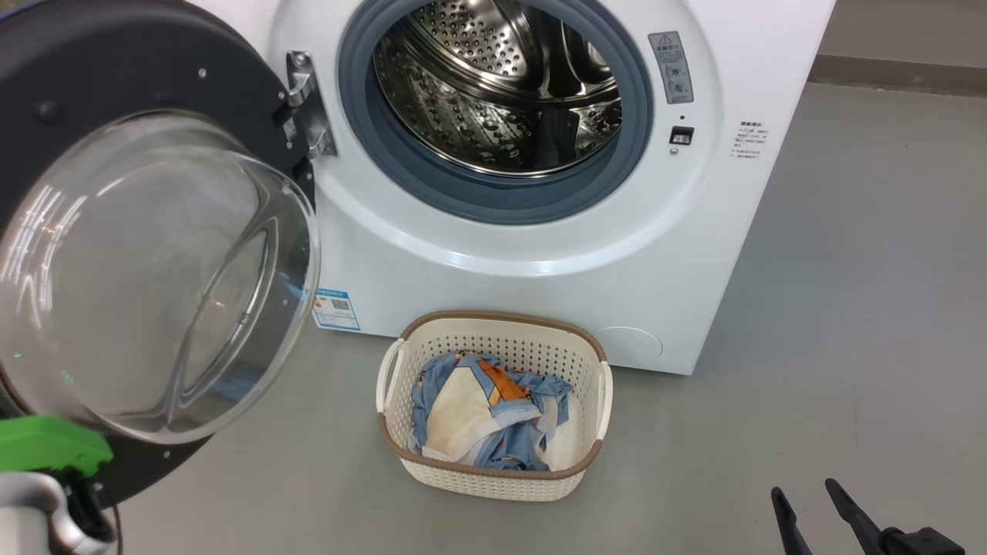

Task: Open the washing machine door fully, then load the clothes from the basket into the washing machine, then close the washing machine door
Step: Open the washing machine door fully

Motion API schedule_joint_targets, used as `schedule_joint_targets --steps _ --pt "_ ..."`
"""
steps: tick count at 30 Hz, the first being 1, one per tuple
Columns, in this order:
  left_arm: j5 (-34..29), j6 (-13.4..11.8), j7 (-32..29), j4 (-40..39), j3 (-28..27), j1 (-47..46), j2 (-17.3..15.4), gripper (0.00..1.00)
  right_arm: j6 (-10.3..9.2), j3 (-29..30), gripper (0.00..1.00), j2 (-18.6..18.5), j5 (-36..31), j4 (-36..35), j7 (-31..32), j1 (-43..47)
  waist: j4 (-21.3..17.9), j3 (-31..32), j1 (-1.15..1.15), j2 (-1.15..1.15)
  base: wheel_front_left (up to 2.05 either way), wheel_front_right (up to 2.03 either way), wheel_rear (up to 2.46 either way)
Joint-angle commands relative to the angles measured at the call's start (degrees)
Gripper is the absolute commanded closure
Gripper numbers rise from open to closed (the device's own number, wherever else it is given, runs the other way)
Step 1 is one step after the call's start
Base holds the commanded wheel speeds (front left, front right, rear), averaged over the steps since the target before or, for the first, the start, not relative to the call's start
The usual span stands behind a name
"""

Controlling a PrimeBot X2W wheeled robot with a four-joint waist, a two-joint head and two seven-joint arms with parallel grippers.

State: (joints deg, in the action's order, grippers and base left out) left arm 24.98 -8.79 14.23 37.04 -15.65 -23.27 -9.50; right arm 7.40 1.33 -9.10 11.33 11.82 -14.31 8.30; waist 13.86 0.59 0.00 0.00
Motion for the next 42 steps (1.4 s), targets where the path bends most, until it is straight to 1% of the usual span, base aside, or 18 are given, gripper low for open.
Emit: schedule_joint_targets --steps 1,6,11,12,13,14,15,16,17,19,21,22,23,26,34,35,38,42 --pt "-1.0 0.3 0.8 -3.2 -1.3 -1.0 -1.5 1.00 0.09 -0.9 0.00 -0.8 0.7 -1.2 -0.7 -0.4 0.2 0.1 0.00 0.00 0.00 0.00 0.00" --pt "-2.0 0.4 0.3 -11.0 1.0 1.5 1.4 1.00 0.09 -0.9 0.00 -0.7 0.7 -1.2 -0.7 -0.3 0.5 0.4 0.00 0.00 0.00 0.00 0.00" --pt "-2.9 -0.1 -2.7 -22.6 4.2 5.0 3.3 1.00 0.09 -1.0 0.00 -0.7 0.6 -1.3 -0.7 -0.4 0.5 0.4 0.00 0.00 0.00 0.00 0.00" --pt "-3.2 0.0 -3.5 -25.1 5.0 5.8 3.6 0.98 0.09 -1.0 0.00 -0.8 0.6 -1.3 -0.7 -0.5 0.5 0.4 0.00 0.00 0.00 0.00 0.00" --pt "-3.3 0.1 -4.3 -27.6 5.9 6.7 3.9 0.84 0.09 -1.1 0.00 -0.8 0.6 -1.3 -0.7 -0.6 0.4 0.3 0.00 0.00 0.00 0.00 0.00" --pt "-3.6 0.1 -5.0 -29.9 6.8 7.5 4.1 0.64 0.09 -1.2 0.00 -0.8 0.6 -1.3 -0.7 -0.7 0.3 0.3 0.00 0.00 0.00 0.00 0.00" --pt "-3.9 0.0 -5.7 -32.2 7.7 8.4 4.3 0.50 0.09 -1.2 0.00 -0.8 0.6 -1.3 -0.7 -0.8 0.1 0.2 0.00 0.00 0.00 0.00 0.00" --pt "-4.1 0.0 -6.3 -34.4 8.6 9.2 4.6 0.27 0.09 -1.3 0.00 -0.8 0.6 -1.3 -0.7 -0.8 0.0 0.2 0.00 0.00 0.00 0.00 0.00" --pt "-4.2 0.1 -6.8 -36.3 9.6 9.9 4.8 0.00 0.09 -1.3 0.00 -0.8 0.6 -1.4 -0.7 -0.9 -0.2 0.1 0.00 0.00 0.00 0.00 0.00" --pt "-4.4 0.4 -7.8 -39.5 11.6 11.4 5.1 0.00 0.09 -1.3 0.00 -0.9 0.7 -1.4 -0.7 -1.1 -0.6 0.0 0.00 0.00 0.00 0.00 0.00" --pt "-4.5 1.2 -8.5 -41.6 13.9 12.8 5.4 0.00 0.09 -1.3 0.00 -1.0 0.6 -1.4 -0.7 -1.2 -1.1 0.0 0.00 0.00 0.00 0.00 0.00" --pt "-4.5 1.7 -8.7 -42.2 15.1 13.3 5.5 0.00 0.09 -1.4 0.00 -1.0 0.7 -1.4 -0.7 -1.3 -1.4 0.0 0.00 0.00 0.00 0.00 0.00" --pt "-4.5 1.7 -8.7 -42.2 15.1 13.3 5.5 0.00 0.09 -1.4 0.00 -1.0 0.7 -1.4 -0.7 -1.3 -1.4 0.0 0.00 0.00 0.00 0.00 0.00" --pt "-4.7 3.1 -8.9 -42.7 18.2 14.7 5.7 0.00 0.09 -1.6 0.00 -1.2 0.6 -1.5 -0.7 -1.6 -2.4 0.0 0.00 0.00 0.00 0.00 0.00" --pt "-4.1 5.0 -7.3 -38.3 22.8 18.0 6.0 0.00 0.09 -1.5 0.00 -1.3 0.4 -1.9 -0.7 -2.1 -6.1 0.1 0.00 0.00 0.00 0.00 0.00" --pt "-4.5 5.3 -6.2 -36.3 23.5 19.1 6.0 0.00 0.09 -1.5 0.00 -1.3 0.3 -1.9 -0.7 -2.2 -7.2 0.1 0.00 0.00 0.00 0.00 0.00" --pt "-4.6 5.7 -4.2 -33.1 24.2 20.4 6.1 0.00 0.09 -1.8 0.00 -1.2 0.3 -2.0 -0.7 -2.4 -8.8 0.1 0.00 0.00 0.00 0.00 0.00" --pt "-4.5 6.2 -1.7 -30.4 24.5 21.6 6.1 0.00 0.09 -1.5 0.00 -1.2 0.2 -2.1 -0.7 -2.4 -10.6 0.1 0.00 0.00 0.00 0.00 0.00"
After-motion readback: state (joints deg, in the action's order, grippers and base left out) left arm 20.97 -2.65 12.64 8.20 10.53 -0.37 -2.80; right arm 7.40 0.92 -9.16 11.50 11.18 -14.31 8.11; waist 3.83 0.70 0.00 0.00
